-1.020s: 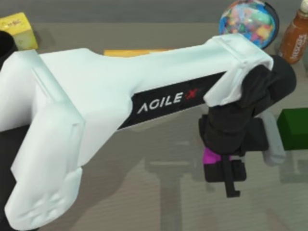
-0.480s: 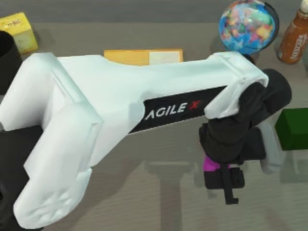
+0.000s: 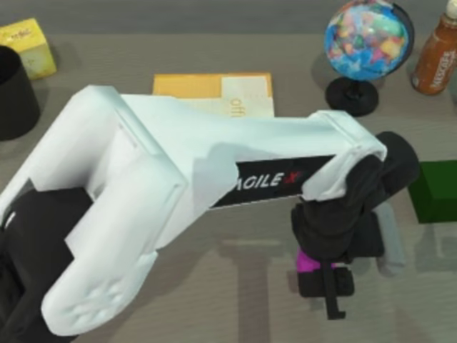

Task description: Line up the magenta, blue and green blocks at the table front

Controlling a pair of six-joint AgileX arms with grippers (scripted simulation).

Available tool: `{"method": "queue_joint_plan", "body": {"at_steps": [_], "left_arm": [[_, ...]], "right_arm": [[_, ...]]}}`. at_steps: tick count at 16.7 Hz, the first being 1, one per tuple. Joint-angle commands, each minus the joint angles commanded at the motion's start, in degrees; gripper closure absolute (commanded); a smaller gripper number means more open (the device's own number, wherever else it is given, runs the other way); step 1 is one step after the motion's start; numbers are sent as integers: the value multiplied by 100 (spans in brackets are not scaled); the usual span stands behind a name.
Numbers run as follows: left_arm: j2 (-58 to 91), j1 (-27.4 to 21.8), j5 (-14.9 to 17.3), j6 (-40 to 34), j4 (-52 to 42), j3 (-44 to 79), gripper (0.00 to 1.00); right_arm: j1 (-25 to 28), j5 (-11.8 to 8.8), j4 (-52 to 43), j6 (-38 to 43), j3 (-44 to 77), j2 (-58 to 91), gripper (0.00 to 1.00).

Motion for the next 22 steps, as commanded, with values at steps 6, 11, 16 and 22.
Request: {"method": "queue_joint_plan", "body": {"at_steps": [6, 11, 16, 22], "left_arm": [[0, 0, 0, 0, 0, 0, 55], [0, 0, 0, 0, 0, 0, 17], [0, 0, 0, 0, 0, 0, 0], [-3, 5, 0, 0, -1, 1, 0]], "right_arm": [[0, 0, 0, 0, 0, 0, 0], [0, 0, 0, 0, 0, 0, 0], [0, 0, 0, 0, 0, 0, 0], [0, 0, 0, 0, 0, 0, 0]]}}
